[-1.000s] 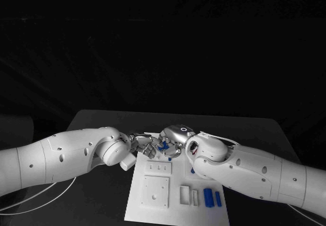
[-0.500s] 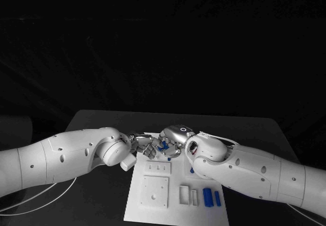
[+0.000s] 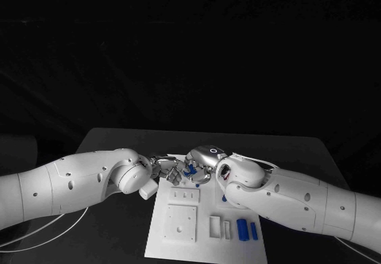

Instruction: Assemble the parts on the task board

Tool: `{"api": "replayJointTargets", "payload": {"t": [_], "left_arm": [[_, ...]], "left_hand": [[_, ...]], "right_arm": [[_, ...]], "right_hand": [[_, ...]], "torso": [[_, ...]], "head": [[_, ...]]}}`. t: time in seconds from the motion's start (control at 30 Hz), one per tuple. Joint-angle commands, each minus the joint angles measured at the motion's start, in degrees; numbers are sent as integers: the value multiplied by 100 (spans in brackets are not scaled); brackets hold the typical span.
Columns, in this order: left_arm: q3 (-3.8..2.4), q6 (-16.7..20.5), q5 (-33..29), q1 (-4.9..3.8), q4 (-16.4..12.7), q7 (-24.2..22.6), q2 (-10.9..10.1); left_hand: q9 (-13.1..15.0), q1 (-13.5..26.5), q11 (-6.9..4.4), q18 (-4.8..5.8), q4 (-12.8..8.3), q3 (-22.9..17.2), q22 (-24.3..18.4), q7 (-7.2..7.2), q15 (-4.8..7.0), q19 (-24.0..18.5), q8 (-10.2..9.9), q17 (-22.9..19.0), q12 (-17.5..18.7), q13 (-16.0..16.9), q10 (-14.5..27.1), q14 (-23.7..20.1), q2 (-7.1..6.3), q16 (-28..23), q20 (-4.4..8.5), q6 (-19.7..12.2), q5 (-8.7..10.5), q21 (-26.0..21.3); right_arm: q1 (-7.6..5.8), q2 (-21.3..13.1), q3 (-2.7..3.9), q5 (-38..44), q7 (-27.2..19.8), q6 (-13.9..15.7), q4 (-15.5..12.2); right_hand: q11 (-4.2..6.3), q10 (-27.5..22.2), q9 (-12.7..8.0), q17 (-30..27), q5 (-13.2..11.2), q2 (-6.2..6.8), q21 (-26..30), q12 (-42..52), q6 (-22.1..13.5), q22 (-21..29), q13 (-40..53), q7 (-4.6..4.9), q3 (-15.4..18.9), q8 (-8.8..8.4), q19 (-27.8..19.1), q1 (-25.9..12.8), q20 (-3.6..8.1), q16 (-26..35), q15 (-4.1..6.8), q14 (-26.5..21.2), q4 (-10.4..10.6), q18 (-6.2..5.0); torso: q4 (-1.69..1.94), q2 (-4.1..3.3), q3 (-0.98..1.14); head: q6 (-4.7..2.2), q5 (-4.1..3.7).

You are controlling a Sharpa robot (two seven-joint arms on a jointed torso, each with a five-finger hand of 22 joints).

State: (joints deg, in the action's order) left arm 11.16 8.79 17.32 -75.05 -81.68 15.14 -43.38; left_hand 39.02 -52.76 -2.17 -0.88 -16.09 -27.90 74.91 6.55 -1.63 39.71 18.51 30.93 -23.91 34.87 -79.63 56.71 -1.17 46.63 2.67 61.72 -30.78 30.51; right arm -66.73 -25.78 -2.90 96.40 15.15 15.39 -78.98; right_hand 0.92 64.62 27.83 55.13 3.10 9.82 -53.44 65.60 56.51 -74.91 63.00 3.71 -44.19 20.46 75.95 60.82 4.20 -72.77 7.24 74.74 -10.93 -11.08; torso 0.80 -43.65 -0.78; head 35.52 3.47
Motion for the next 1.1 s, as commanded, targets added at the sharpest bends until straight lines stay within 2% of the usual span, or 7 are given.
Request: {"api": "replayJointTargets", "payload": {"t": [0.03,0.3,0.33,0.37,0.4,0.63,1.1], "left_arm": [[-26,-212,-79,-21,-52,-229,24],[-27,-183,67,-21,-39,-172,10],[-27,-173,89,-21,-35,-138,10],[-27,-169,136,-21,-34,-120,11],[-27,-161,192,-21,-34,-110,9],[-27,-113,418,-21,-12,-48,8],[-28,109,1849,-32,-2,476,-89]], "left_hand": [[52,-17,-23,88,-25,-48,128,-405,37,6,19,11,-38,14,-18,16,101,39,58,450,97,35],[82,-16,-18,88,-37,-94,124,-396,33,-23,-29,11,-35,24,8,-24,214,72,62,441,482,75],[87,-43,-15,88,-30,-157,121,-393,29,-33,-49,5,-21,17,23,-43,253,71,67,426,805,82],[104,-319,-21,88,83,-667,96,-405,29,-42,-68,-1,4,4,40,-69,133,70,104,410,1927,71],[103,-155,-4,88,139,-795,102,-380,19,-43,-89,-13,6,-3,22,-60,87,72,58,422,1760,79],[121,-17,-6,88,70,-1025,127,-381,18,-53,-129,-33,14,-18,4,-53,50,90,53,446,1867,135],[148,43,-30,88,16,-1100,135,-396,43,-7,-135,-26,-12,-12,-42,-11,55,150,86,494,1873,225]], "right_arm": [[31,22,-17,40,-63,-146,12],[30,-16,-18,-79,-138,121,54],[30,-22,-18,-95,-150,165,57],[30,-31,-18,-107,-163,229,61],[29,-39,-18,-138,-176,315,71],[29,-232,-18,-447,-434,808,128],[-101,-914,126,-2787,-1885,1409,513]], "right_hand": [[39,8,2,7,-28,-32,-34,6,194,-72,3,137,-3,16,0,-15,18,34,23,-2,-31,-392],[-48,-73,-77,-14,-13,289,25,-58,-148,-44,-22,234,88,-196,-47,-138,15,110,-51,-29,22,-392],[-72,-93,-95,-18,-4,364,36,-68,-219,-40,-27,259,130,-239,-57,-176,12,123,-73,-32,34,-392],[-100,-124,-114,-24,0,410,54,-84,-296,-34,-33,287,174,-284,-76,-207,9,143,-100,-43,45,-392],[-133,-168,-140,-33,5,469,79,-106,-406,-26,-40,324,224,-347,-106,-237,2,172,-132,-64,49,-392],[-396,-564,-293,-97,24,652,338,-272,-1062,40,-163,592,522,-699,-444,-299,-94,398,-384,-332,63,-392],[-461,-822,-280,-88,861,611,432,-142,-1181,-11,-306,653,956,-701,-597,-393,-135,428,-457,-472,169,-392]], "torso": [[4,-1,0],[-2,4,2],[-3,3,4],[-4,2,5],[-2,1,3],[1,2,8],[-37,21,27]], "head": [[6,4],[20,17],[23,20],[25,21],[25,20],[32,41],[28,102]]}}
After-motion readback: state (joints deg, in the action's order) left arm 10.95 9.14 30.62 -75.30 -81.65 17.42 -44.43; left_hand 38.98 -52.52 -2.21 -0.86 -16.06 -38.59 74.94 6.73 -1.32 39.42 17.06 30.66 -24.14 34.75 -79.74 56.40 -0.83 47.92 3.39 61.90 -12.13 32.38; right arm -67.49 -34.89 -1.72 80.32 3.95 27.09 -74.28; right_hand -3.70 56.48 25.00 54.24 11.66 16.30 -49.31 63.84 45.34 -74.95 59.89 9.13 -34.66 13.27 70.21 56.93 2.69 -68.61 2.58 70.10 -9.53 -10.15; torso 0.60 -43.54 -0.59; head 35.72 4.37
